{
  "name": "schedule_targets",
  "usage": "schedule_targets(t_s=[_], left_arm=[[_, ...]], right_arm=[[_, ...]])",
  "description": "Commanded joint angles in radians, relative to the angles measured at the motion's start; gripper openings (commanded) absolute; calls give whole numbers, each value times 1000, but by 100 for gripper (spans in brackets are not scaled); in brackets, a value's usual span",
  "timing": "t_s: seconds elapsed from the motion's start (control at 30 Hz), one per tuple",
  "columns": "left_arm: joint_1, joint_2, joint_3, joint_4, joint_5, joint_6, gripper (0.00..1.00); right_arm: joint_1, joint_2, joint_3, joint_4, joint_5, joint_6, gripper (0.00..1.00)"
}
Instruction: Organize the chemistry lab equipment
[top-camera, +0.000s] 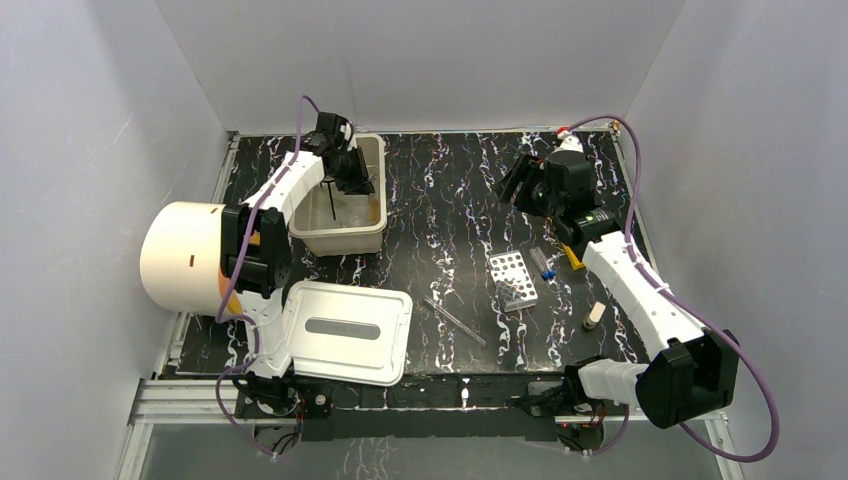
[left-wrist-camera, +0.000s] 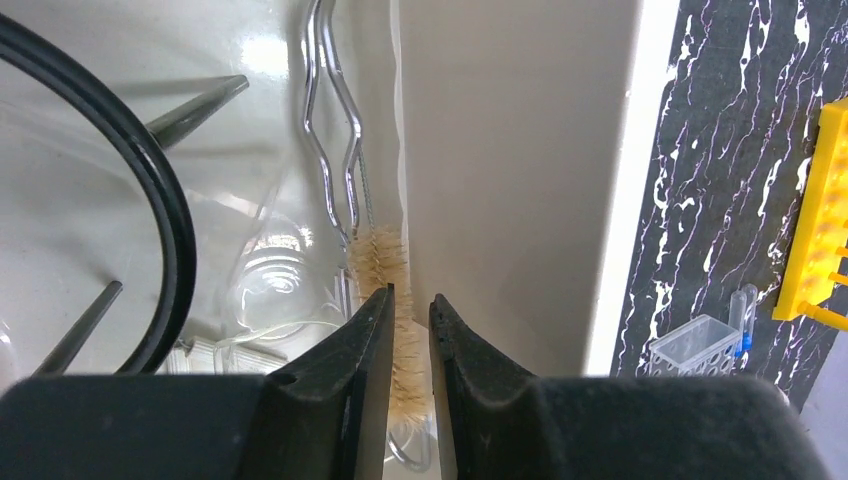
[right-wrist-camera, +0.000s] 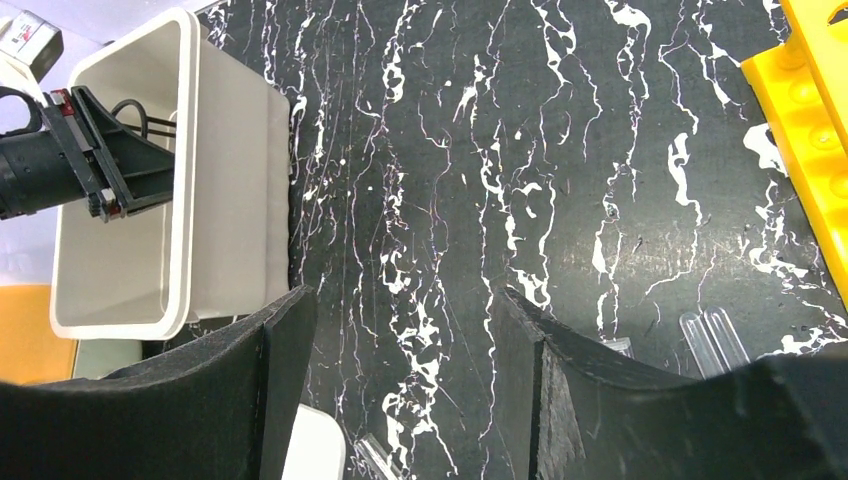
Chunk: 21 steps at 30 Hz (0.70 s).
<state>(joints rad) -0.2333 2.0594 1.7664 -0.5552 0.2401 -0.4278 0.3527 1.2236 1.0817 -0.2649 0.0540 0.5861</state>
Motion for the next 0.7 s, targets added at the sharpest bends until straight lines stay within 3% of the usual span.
schedule_targets(t_s=[0.0, 0.3, 0.67], left_arm=[[5, -2, 23, -21, 1, 7, 18], [5, -38, 91, -48, 75, 10, 26], [5, -211, 107, -43, 163, 11, 60]], right_arm=[[-5, -26, -11, 38, 27, -27, 73], [-6, 0, 37, -54, 92, -106, 74], [-23, 185, 108, -311, 208, -281, 74]])
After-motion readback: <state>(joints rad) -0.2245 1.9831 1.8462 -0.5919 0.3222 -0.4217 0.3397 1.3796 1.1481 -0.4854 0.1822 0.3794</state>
